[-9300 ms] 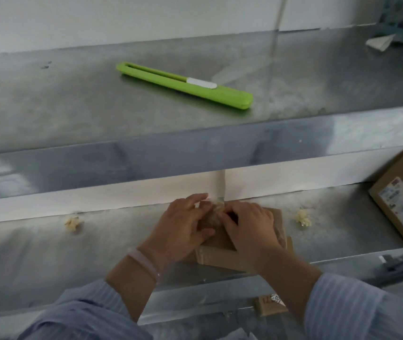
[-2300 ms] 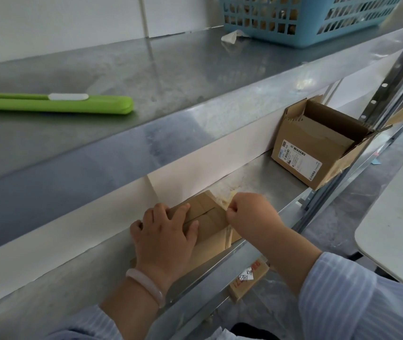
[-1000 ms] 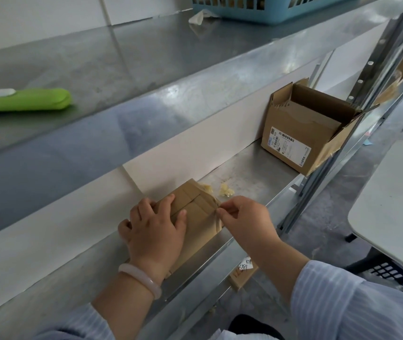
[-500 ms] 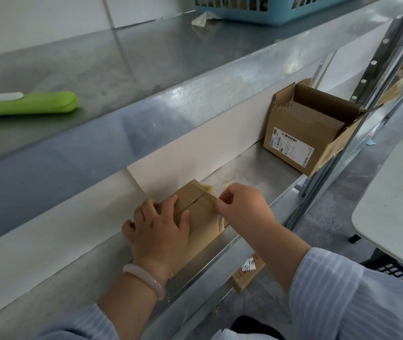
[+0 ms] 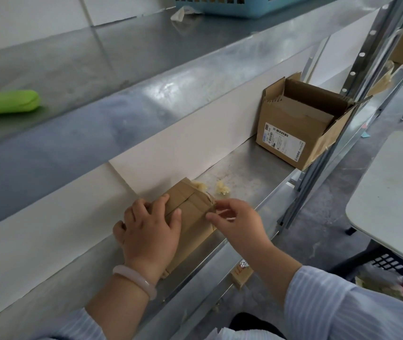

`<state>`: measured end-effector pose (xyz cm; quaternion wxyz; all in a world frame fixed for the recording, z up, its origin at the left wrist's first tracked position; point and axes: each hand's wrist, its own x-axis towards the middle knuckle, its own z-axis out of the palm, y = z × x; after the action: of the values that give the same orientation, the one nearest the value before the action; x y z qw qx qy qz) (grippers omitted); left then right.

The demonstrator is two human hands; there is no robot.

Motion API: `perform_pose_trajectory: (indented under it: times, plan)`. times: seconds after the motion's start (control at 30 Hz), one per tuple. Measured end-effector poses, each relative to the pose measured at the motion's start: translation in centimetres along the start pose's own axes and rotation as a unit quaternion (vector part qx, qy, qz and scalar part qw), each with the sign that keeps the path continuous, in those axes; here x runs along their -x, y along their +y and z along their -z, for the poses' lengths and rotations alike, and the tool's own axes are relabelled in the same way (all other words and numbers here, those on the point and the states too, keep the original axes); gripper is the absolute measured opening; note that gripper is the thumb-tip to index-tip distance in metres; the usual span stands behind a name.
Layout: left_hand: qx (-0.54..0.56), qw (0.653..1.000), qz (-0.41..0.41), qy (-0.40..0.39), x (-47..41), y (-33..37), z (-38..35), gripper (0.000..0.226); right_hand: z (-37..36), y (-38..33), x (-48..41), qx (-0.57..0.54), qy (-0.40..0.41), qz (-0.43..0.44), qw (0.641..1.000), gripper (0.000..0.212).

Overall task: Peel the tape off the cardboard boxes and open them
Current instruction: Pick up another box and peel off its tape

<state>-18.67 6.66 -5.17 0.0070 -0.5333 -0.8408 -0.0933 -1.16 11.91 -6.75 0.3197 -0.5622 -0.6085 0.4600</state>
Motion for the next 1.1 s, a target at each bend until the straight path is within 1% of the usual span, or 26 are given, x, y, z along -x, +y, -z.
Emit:
perform_pose_trajectory:
  times: [0.1, 0.2, 0.33, 0.47, 0.57, 0.73, 0.9, 1.0, 1.1]
  plan:
    - [-0.004, 1.000, -0.004, 0.002, 0.0, -0.1, -0.1, 0.052, -0.1, -0.8, 0.0, -0.003, 0.023, -0.005, 1.000, 0.024]
    - [-0.003, 1.000, -0.002, 0.011, 0.1, -0.2, -0.3, 0.051, 0.0, -1.5, -0.5, 0.029, 0.028, -0.010, 0.999, 0.021]
    - [-0.002, 1.000, -0.002, 0.010, 0.1, -0.2, -0.5, 0.050, 0.2, -2.7, -1.3, 0.138, 0.032, 0.024, 0.990, 0.015]
    - [-0.003, 1.000, 0.005, 0.000, 0.0, -0.2, -0.3, 0.051, 0.5, -3.5, -2.1, 0.280, 0.007, 0.073, 0.957, 0.022]
    - [-0.005, 1.000, 0.005, -0.003, 0.0, -0.2, -0.2, 0.051, 0.2, -3.3, -2.4, 0.321, 0.006, 0.096, 0.942, 0.024]
    - [-0.004, 1.000, 0.000, -0.005, 0.1, -0.2, -0.1, 0.052, -0.1, -2.7, -2.3, 0.295, 0.008, 0.092, 0.951, 0.024]
    - [-0.010, 1.000, -0.005, -0.005, 0.1, -0.2, 0.0, 0.053, -0.2, -2.2, -2.3, 0.184, 0.020, 0.027, 0.982, 0.020]
    - [-0.009, 1.000, -0.007, -0.003, 0.2, -0.3, 0.0, 0.054, -0.1, -1.9, -2.7, 0.132, 0.006, -0.015, 0.991, 0.020]
    - [-0.010, 1.000, -0.010, -0.005, 0.2, -0.3, 0.1, 0.054, 0.1, -1.7, -3.1, 0.099, -0.003, -0.030, 0.995, 0.020]
